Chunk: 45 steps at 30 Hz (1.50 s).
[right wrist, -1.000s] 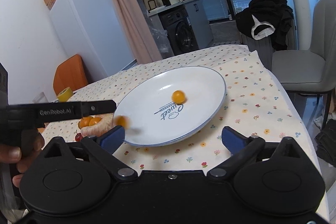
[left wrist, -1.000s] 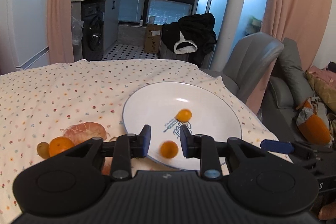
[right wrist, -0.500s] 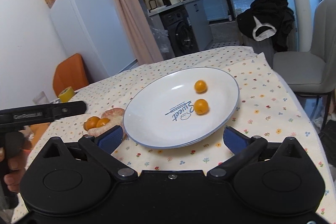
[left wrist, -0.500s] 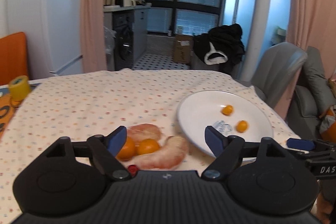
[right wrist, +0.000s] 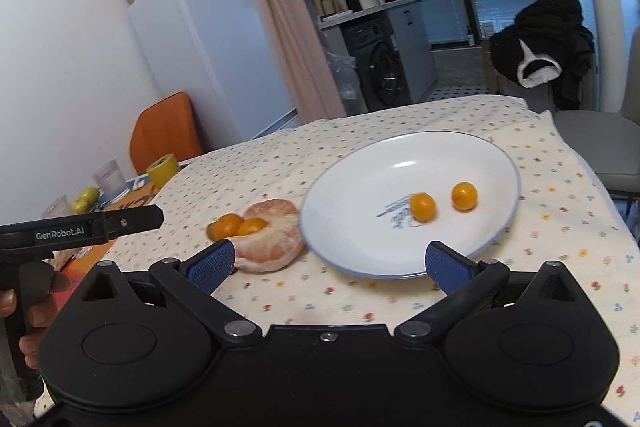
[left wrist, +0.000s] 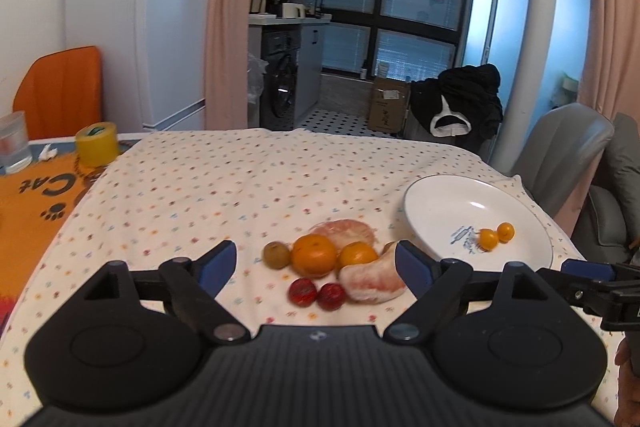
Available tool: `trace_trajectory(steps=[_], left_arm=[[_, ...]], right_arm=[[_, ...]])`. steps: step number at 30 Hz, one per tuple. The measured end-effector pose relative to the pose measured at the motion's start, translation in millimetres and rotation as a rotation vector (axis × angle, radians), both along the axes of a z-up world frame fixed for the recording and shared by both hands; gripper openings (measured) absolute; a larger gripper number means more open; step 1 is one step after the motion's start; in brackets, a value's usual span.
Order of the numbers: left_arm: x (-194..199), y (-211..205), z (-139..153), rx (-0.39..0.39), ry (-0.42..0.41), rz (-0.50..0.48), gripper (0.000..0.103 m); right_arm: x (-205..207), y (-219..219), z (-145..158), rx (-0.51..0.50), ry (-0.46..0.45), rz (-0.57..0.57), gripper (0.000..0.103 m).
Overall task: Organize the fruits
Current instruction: 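Move both tools back toward the remaining fruit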
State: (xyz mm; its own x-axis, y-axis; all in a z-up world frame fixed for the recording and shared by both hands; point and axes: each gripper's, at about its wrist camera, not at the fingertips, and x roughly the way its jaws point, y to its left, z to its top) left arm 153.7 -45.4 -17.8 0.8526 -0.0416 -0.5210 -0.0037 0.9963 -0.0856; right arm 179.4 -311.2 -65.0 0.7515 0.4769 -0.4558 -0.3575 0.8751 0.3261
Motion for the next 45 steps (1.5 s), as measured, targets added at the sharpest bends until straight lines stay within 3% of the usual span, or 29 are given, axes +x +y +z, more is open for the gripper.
trace_trajectory(steps=[17,31,39,45], left_arm=[[-35,41,-11,-0.06,0.017,0.06,0.085],[-35,52,-24,-0.107,0.037,0.051,0.084],[-24,56,-32,-0.122,0.048,0.041,0.08],[-12,56,-39,-0.133,0.069,0.021,0.07]], right_arm=[[-15,51,9,-0.078,0.013,0.096,0.103],[-8,76,0,-0.116,0.053,0.143,0.103],[4,89,-9,-0.126,0.079,0.154,0.103],[14,97,-17,-0.129,0.082,0.162,0.103]])
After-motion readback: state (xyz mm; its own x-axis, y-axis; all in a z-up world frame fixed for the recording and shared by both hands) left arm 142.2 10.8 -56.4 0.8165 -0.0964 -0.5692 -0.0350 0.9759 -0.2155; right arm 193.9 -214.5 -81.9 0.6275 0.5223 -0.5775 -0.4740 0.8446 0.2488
